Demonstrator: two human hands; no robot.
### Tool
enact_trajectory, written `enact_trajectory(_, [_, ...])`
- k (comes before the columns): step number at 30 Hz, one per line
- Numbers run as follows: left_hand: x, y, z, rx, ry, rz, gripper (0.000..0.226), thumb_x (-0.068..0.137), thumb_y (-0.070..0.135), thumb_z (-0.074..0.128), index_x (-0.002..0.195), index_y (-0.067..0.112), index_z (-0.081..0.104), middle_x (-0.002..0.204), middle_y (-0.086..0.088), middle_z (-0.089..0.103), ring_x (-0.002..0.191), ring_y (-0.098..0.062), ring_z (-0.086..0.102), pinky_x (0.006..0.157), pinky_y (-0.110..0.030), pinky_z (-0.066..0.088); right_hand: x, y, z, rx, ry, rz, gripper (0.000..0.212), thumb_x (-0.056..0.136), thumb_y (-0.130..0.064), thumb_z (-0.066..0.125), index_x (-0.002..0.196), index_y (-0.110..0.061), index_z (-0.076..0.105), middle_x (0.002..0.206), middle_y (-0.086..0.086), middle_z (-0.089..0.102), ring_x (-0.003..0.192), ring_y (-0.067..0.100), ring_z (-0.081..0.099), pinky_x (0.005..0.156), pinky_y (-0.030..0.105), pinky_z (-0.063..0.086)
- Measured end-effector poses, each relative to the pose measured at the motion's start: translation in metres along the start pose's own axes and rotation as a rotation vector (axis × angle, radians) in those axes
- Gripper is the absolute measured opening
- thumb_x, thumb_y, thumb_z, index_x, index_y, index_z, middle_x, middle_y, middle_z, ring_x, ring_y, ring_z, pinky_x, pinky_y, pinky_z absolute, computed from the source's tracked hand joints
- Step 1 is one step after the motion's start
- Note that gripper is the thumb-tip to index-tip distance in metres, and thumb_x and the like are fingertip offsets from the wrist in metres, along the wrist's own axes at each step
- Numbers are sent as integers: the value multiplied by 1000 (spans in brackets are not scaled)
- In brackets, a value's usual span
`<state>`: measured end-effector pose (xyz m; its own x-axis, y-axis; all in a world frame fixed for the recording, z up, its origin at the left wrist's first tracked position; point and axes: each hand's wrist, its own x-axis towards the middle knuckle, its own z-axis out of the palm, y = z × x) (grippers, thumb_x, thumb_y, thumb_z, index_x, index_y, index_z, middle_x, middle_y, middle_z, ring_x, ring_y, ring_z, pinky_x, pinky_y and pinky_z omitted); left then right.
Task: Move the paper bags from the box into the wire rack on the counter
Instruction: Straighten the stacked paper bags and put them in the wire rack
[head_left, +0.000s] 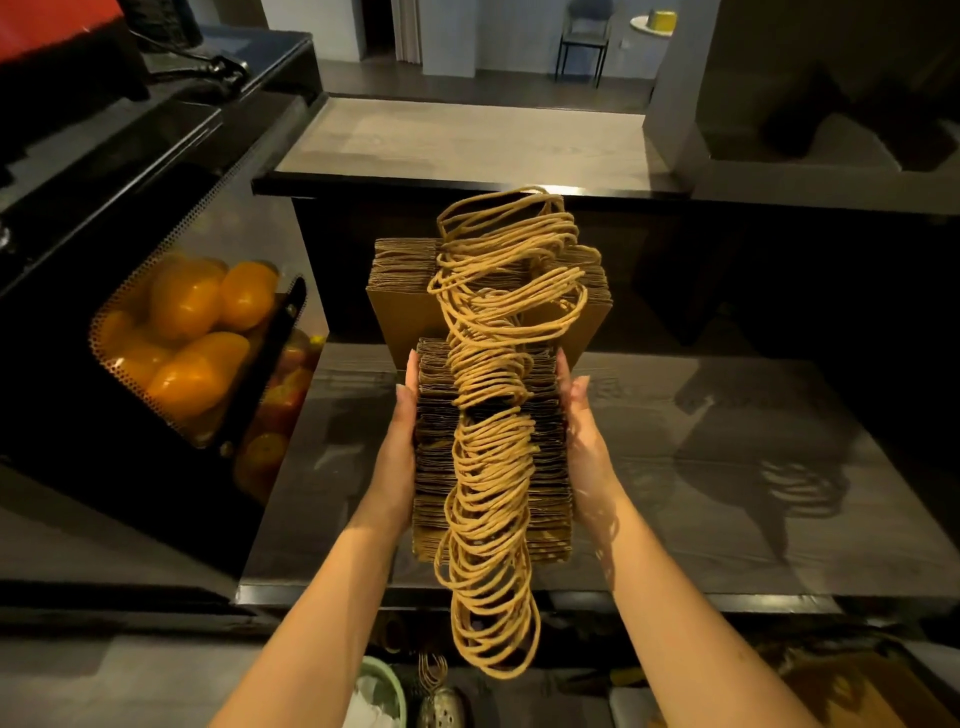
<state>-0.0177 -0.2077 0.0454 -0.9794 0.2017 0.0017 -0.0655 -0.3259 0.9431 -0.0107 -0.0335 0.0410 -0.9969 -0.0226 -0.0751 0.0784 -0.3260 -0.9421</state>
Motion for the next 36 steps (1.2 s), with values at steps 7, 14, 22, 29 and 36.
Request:
enact_trajectory(7, [-2,-1,-1,-16,-2,-22,55,99,48,18,152,32,17,150,6,40,133,-12,43,109,-37,33,-4,-2,4,-101,9,-11,94,76,-76,53,153,-31,21,149,-7,44,137,12,42,113,36,32])
enact_trajectory(14, [-1,1,-1,49,-6,-16,55,99,48,20,152,30,18,148,5,43,131,-11,46,106,-33,40,0,3,0,-63,26,-42,65,91,-52,27,152,-28,25,140,-12,53,127,8,52,94,22,49])
enact_trajectory(22, [5,1,-9,18,-32,-2,66,93,57,27,152,33,11,147,10,43,131,-8,46,107,-35,35,0,-1,5,-15,23,-63,64,92,-49,27,151,-26,27,136,-10,56,125,10,54,92,23,51])
enact_trajectory(29, [18,1,-6,38,4,-10,60,95,51,16,151,31,16,139,15,45,115,6,54,86,-13,49,4,2,5,-29,65,-71,64,92,-49,27,151,-25,26,144,-3,50,130,15,50,98,27,48])
enact_trajectory(36, [15,3,-6,-13,-3,-18,62,94,51,22,152,28,17,147,5,42,132,-13,45,109,-37,34,4,5,2,-47,78,-85,65,93,-49,28,152,-23,26,145,-4,48,132,12,48,100,25,45])
